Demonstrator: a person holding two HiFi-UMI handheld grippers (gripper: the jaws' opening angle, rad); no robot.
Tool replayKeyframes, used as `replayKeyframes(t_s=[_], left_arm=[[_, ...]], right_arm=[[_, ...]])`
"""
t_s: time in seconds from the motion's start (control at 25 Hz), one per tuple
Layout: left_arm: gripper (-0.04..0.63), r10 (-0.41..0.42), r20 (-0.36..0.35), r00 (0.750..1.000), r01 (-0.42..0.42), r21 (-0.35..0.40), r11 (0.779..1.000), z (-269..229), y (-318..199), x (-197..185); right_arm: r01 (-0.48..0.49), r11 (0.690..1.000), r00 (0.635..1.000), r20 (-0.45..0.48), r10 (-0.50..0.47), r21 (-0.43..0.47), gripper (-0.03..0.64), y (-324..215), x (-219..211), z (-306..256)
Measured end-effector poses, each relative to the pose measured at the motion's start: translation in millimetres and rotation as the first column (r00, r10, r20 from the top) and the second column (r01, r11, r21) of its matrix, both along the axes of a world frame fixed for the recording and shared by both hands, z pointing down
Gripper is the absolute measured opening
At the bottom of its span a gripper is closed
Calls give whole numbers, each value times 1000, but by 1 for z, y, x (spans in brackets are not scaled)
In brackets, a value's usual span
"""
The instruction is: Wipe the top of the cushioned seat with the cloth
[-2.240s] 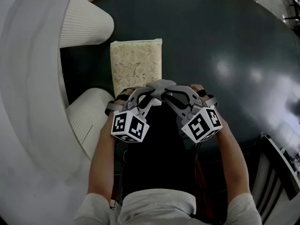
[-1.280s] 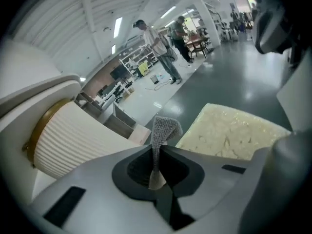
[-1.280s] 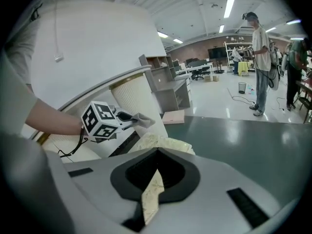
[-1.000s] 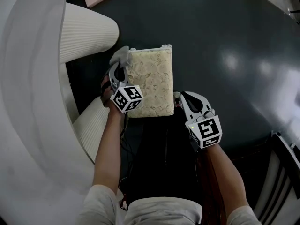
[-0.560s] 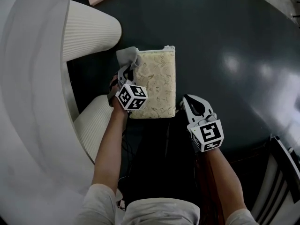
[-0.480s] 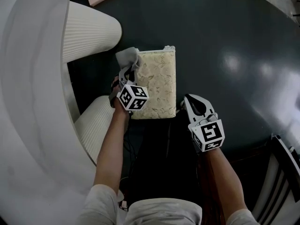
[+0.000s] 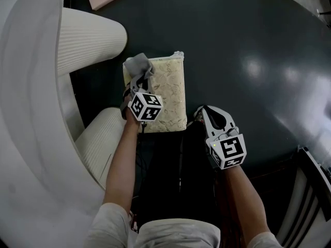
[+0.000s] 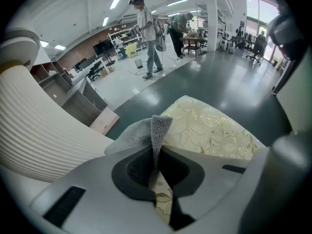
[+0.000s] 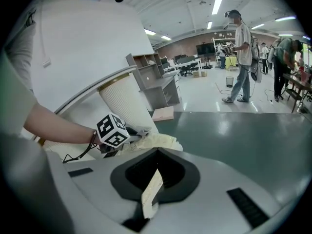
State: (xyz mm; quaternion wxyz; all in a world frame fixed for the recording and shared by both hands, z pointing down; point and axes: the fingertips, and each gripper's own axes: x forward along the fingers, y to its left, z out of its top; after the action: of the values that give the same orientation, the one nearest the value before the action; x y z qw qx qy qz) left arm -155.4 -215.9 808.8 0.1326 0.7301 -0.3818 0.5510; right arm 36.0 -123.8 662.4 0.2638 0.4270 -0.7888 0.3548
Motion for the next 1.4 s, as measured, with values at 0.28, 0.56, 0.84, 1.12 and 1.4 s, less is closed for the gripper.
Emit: replayKeyframes(t_s=[0.28, 0.56, 0.84, 1.12, 1.4], left_arm=[[28, 31, -14, 999, -32, -13, 999, 2, 0, 34], [28, 86, -35, 996, -87, -24, 996, 2, 5, 77], [28, 137, -55, 989, -139, -30, 990, 3, 11, 116], [28, 141, -59, 988, -143, -37, 989, 4, 26, 127], [28, 96, -46, 994, -97, -33, 995, 1, 40, 99]], right_arm=[[-31, 999, 999, 14, 31, 6, 9, 1, 17, -4], [-54, 999, 998, 12, 54, -5, 9, 9, 39, -5], [-86, 996, 996, 14, 86, -5, 9, 16, 59, -6], [-62, 998, 998, 21, 63, -13, 9, 28, 63, -3], [-24, 1000, 999, 26, 24, -10, 9, 35, 43, -2]])
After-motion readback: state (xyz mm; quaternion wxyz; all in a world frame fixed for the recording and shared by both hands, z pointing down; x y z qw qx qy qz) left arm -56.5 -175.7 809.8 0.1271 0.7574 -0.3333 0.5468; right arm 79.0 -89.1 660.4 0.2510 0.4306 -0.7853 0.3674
